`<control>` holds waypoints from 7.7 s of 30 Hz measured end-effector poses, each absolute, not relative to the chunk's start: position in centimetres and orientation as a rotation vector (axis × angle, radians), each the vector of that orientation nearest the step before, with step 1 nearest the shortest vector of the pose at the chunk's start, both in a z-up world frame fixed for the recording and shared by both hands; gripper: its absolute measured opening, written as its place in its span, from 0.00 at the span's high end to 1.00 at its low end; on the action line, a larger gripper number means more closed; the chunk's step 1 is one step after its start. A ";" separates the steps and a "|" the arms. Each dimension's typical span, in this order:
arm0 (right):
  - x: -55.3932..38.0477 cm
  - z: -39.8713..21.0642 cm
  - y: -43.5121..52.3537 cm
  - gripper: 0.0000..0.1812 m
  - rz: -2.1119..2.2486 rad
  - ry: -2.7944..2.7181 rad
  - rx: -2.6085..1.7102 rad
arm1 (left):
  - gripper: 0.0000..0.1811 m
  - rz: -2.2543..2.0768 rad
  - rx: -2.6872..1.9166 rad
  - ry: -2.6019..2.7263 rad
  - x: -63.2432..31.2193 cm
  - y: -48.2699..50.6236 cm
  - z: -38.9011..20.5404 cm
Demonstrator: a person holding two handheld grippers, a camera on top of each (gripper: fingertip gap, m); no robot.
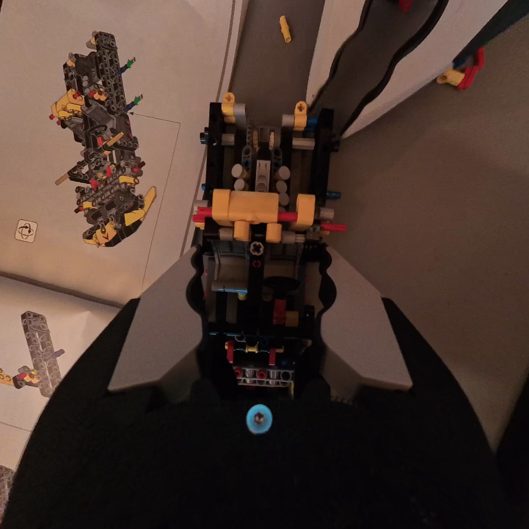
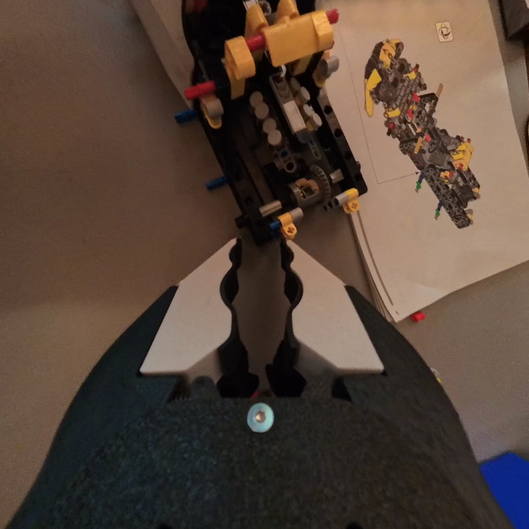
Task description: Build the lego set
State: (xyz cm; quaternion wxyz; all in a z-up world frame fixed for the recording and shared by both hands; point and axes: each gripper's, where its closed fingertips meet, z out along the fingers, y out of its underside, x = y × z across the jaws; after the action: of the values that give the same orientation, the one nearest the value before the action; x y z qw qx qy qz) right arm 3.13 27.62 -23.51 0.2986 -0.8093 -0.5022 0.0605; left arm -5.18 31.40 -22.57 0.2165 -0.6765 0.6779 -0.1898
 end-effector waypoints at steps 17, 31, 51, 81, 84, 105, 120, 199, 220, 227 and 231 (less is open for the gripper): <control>1.3 -23.1 27.3 0.81 0.203 -1.538 -2.113 | 0.55 -0.523 -1.868 1.880 -5.0 31.3 -22.6; 1.1 -22.9 27.5 0.82 0.160 -1.527 -2.115 | 0.55 -0.523 -1.872 1.877 -4.9 31.3 -22.6; 2.7 -20.7 28.3 0.82 0.198 -1.310 -2.058 | 0.55 -0.525 -1.868 1.876 -4.8 31.3 -22.5; 4.0 -23.3 29.6 0.92 0.004 -0.497 -2.662 | 0.55 -0.520 -1.874 1.865 -4.8 31.3 -22.6; 4.0 -23.3 29.6 0.92 -0.062 -0.517 -2.661 | 0.55 -0.521 -1.876 1.864 -4.8 31.3 -22.6; 1.0 -16.4 26.3 0.73 0.597 -1.335 -2.104 | 0.55 -0.528 -1.886 1.839 -4.7 31.2 -22.5; 3.5 -23.8 29.1 0.82 0.172 -1.921 -2.032 | 0.55 -0.536 -1.883 1.838 -4.7 31.1 -22.5; 3.3 -22.8 29.7 0.92 0.735 -1.557 -2.154 | 0.56 -0.560 -1.863 1.838 -4.3 31.1 -22.4; 3.7 -22.8 28.7 0.66 0.483 -1.771 -2.058 | 0.56 -0.560 -1.863 1.840 -4.2 31.1 -22.5; 3.8 -24.0 29.0 0.82 0.310 -1.944 -1.997 | 0.55 -0.561 -1.861 1.838 -4.2 31.1 -22.5; 3.9 -24.0 29.0 0.82 0.255 -1.986 -2.015 | 0.55 -0.566 -1.863 1.839 -4.2 31.1 -22.5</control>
State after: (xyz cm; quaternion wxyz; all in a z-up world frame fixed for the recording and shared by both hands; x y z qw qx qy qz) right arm 3.90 28.97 -24.02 0.1501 -0.7014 -0.6912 0.0887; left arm -4.18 31.10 -22.46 0.2298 -0.6770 0.6683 -0.2057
